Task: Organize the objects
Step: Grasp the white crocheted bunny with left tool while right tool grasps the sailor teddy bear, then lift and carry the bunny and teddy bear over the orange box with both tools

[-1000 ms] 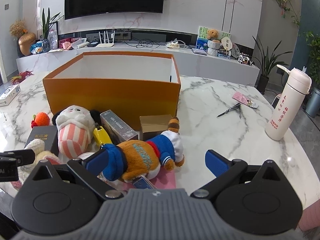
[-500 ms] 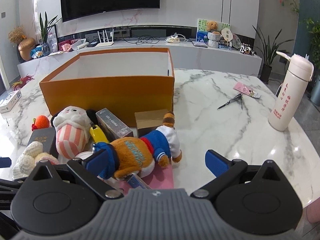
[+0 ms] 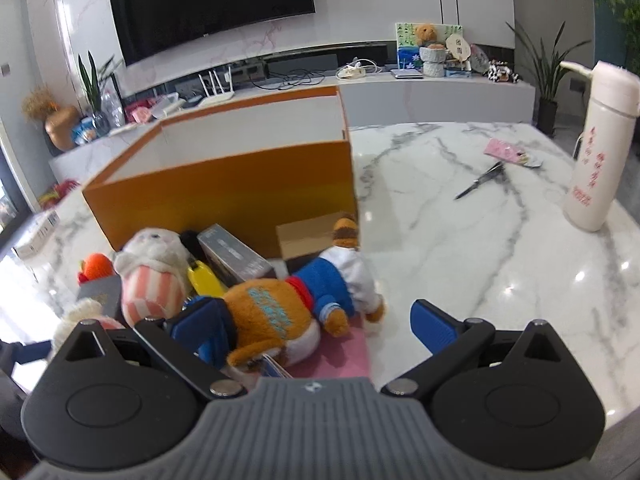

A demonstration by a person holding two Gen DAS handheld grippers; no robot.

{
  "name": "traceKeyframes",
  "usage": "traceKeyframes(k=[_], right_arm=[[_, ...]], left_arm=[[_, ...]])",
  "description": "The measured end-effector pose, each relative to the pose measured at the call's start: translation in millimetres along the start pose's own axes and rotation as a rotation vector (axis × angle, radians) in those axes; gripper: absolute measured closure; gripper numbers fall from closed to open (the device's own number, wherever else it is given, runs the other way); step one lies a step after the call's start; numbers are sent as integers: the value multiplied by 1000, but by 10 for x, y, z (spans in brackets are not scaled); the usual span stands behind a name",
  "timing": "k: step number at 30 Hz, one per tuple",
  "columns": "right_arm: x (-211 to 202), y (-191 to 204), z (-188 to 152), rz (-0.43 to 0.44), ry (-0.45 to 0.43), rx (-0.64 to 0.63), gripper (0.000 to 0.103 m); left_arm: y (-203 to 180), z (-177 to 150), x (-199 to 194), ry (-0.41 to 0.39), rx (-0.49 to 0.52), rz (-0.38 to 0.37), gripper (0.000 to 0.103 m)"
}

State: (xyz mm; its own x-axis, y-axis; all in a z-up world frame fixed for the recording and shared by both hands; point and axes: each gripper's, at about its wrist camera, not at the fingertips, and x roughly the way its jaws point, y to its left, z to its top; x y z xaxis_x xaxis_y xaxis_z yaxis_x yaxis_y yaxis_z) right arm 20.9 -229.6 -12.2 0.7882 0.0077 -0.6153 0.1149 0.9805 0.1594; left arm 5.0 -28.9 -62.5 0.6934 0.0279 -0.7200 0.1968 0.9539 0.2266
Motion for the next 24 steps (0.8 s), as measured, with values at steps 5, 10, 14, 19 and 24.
traceKeyframes(k=[5, 10, 14, 19, 24], right_arm=[[170, 75, 53, 30, 12, 24, 1], [378, 110, 80, 31, 70, 73, 1], [474, 48, 92, 47, 109, 126, 1], [511, 9, 92, 85, 130, 159, 29], [509, -3, 86, 112, 129, 154, 33]], left_arm=[[-52, -7, 33, -4, 31, 32, 0], [-32, -9, 42, 7, 25, 23, 0], [-11, -4, 54, 17, 9, 11, 0], [32, -9, 42, 18, -11, -8, 0], [68, -12, -1, 12, -29, -30, 12]])
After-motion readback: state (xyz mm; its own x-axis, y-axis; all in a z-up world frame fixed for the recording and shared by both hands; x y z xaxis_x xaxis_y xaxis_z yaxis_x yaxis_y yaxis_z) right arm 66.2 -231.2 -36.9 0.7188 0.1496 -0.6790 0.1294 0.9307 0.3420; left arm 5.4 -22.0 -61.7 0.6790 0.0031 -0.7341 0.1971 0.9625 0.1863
